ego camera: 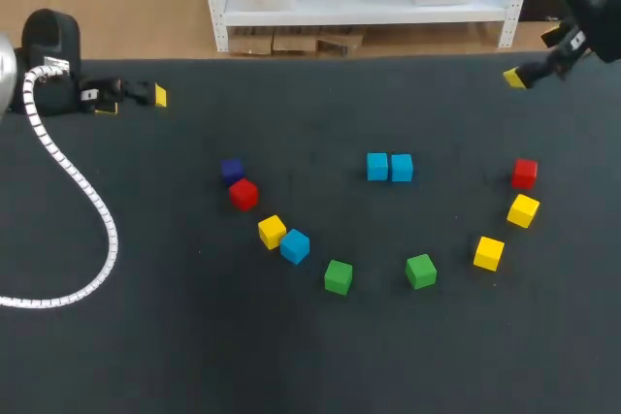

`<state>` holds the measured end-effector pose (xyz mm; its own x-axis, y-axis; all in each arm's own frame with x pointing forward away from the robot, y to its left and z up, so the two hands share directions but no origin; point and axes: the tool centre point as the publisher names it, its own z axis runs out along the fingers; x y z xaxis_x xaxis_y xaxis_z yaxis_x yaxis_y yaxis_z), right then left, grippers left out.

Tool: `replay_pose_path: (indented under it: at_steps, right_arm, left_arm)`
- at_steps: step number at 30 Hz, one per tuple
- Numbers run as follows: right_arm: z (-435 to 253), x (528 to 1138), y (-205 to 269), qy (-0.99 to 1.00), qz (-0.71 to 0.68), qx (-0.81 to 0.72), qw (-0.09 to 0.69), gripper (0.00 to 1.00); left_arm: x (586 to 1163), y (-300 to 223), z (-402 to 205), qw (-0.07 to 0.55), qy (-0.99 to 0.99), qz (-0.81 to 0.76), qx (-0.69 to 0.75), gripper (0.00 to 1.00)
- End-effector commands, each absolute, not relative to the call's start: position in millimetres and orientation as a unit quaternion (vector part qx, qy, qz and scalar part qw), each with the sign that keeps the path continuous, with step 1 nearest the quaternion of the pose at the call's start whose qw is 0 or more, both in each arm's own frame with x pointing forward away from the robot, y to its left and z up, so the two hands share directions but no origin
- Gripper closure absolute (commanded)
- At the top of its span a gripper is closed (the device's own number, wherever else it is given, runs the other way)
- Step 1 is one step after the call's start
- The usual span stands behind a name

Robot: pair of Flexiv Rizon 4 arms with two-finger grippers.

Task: Place the blue cubes, place green cubes on the blue cubes, place the yellow cubes on the green cubes, then place the red cubes on the yellow cubes, and place purple cube on the red cubes.

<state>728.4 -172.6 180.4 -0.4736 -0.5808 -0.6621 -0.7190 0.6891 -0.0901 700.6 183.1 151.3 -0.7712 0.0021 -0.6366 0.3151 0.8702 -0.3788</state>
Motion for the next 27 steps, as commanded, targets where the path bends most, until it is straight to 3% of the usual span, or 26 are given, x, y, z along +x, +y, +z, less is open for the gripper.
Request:
replay_pose_path:
  at_steps: [1,27]
  right_arm:
    - [179.6,721.8,-177.4,0.854,0.086,-0.369,0.357,0.0]
    - [176.6,723.2,-176.2,0.86,0.107,-0.352,0.353,0.0]
  left_arm:
    - [700.1,184.0,150.3,0.329,0.909,-0.242,0.088,0.0]
    - [700.1,184.0,150.3,0.329,0.909,-0.242,0.088,0.0]
